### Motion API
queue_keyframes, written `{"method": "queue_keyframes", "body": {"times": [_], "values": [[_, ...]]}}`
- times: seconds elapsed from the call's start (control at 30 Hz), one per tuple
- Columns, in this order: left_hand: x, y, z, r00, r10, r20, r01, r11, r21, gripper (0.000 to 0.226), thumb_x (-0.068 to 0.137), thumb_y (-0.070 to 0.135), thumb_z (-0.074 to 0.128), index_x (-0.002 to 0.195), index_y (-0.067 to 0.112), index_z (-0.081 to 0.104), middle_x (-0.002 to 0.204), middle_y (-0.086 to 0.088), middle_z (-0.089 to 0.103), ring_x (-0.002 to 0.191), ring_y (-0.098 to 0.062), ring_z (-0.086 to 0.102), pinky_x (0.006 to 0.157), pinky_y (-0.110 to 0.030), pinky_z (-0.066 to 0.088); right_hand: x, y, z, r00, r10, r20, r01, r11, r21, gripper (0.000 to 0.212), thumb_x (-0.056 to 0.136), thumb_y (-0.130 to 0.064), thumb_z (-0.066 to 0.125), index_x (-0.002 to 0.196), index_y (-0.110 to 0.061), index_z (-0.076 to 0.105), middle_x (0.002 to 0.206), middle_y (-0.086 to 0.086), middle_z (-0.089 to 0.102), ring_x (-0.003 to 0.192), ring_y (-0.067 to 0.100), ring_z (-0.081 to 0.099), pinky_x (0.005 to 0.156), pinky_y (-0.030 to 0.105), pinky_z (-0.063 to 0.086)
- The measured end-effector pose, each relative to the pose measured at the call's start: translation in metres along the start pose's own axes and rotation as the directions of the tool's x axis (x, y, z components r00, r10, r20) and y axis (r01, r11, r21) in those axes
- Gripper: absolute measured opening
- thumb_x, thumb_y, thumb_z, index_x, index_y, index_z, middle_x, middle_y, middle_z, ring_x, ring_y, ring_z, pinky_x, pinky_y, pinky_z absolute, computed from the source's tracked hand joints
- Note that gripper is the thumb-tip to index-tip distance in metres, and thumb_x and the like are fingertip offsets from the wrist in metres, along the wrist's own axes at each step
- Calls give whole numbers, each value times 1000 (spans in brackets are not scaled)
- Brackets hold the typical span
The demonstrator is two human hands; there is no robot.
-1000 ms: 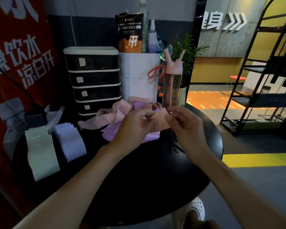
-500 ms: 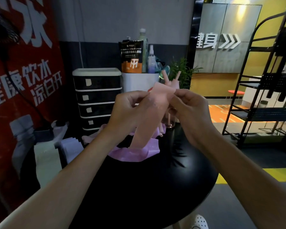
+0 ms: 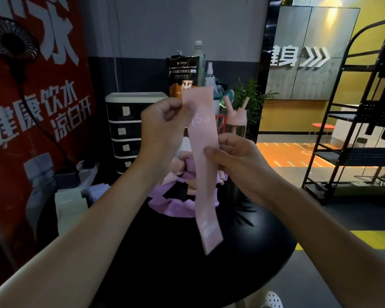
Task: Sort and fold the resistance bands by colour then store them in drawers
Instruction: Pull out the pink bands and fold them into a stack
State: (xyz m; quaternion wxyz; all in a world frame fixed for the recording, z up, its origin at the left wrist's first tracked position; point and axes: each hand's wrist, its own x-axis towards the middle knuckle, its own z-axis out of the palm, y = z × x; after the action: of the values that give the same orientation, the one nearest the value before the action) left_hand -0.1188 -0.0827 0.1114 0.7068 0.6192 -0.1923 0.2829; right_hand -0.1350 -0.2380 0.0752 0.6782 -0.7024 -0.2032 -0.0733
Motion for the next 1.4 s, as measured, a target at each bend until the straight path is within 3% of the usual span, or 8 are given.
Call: {"method": "queue_keyframes", "body": {"times": [0.13, 0.33, 0.5, 0.7, 0.9, 1.03, 1.27, 1.4], "values": [[2, -9, -11, 986, -99, -136, 98, 995, -14, 13, 95, 13, 64, 84, 11, 69, 73, -1, 70, 75, -19, 67, 79, -50, 59, -9, 5, -4, 982, 114, 149, -137, 978, 156, 46, 83, -20, 66, 127, -12, 56, 109, 12, 68, 93, 23, 67, 77, 38, 54], [-11, -35, -21, 953, -176, -248, 186, 982, 17, 18, 93, 13, 63, 75, 13, 64, 69, -2, 62, 67, -18, 58, 61, -39, 54, -38, 32, -1, 890, 237, 389, -404, 805, 434, 57, 82, 4, 60, 136, -12, 52, 117, 17, 67, 98, 27, 69, 76, 36, 58], [-20, -55, -39, 939, -196, -282, 228, 970, 86, 9, 89, 18, 65, 85, 10, 64, 78, -13, 65, 77, -33, 66, 76, -60, 58, -56, 54, -15, 859, 314, 404, -468, 801, 373, 60, 75, 2, 73, 132, -8, 55, 109, 18, 69, 91, 24, 70, 74, 32, 59], [-38, -69, -60, 920, -207, -331, 248, 965, 85, 35, 88, -2, 61, 113, 19, 49, 95, -9, 69, 75, -10, 71, 55, -35, 60, -69, 65, -51, 854, 469, 225, -503, 855, 129, 61, 74, -10, 75, 131, -16, 54, 103, 15, 72, 90, 27, 68, 74, 32, 59], [-68, -96, -83, 977, -91, -195, 166, 895, 414, 32, 85, -2, 61, 91, 29, 61, 93, -4, 66, 84, -30, 67, 70, -54, 59, -68, 77, -81, 878, 478, -14, -441, 799, -409, 25, 91, -5, 64, 111, -20, 64, 105, 15, 70, 96, 32, 67, 73, 28, 52], [-92, -115, -91, 971, -207, -119, 238, 823, 515, 19, 89, 3, 64, 95, 21, 67, 100, 0, 70, 71, -18, 70, 64, -23, 58, -64, 83, -88, 915, 400, -49, -337, 692, -638, 24, 95, -6, 56, 110, -19, 70, 103, -2, 68, 90, 10, 63, 71, 15, 48], [-120, -132, -94, 954, -296, 50, 166, 660, 733, 12, 86, 3, 64, 85, 15, 66, 86, -1, 67, 81, -11, 62, 68, -19, 46, -55, 110, -97, 939, 329, -101, -290, 599, -746, 23, 98, -7, 54, 112, -12, 72, 92, -12, 67, 80, -3, 57, 65, 2, 38], [-124, -139, -97, 948, -280, 152, 50, 601, 797, 12, 86, 2, 62, 85, 15, 65, 84, 2, 60, 78, -10, 59, 66, -17, 42, -54, 131, -97, 954, 273, -120, -258, 552, -793, 23, 98, -11, 55, 113, -13, 73, 112, -5, 69, 107, 10, 62, 85, 19, 41]]}}
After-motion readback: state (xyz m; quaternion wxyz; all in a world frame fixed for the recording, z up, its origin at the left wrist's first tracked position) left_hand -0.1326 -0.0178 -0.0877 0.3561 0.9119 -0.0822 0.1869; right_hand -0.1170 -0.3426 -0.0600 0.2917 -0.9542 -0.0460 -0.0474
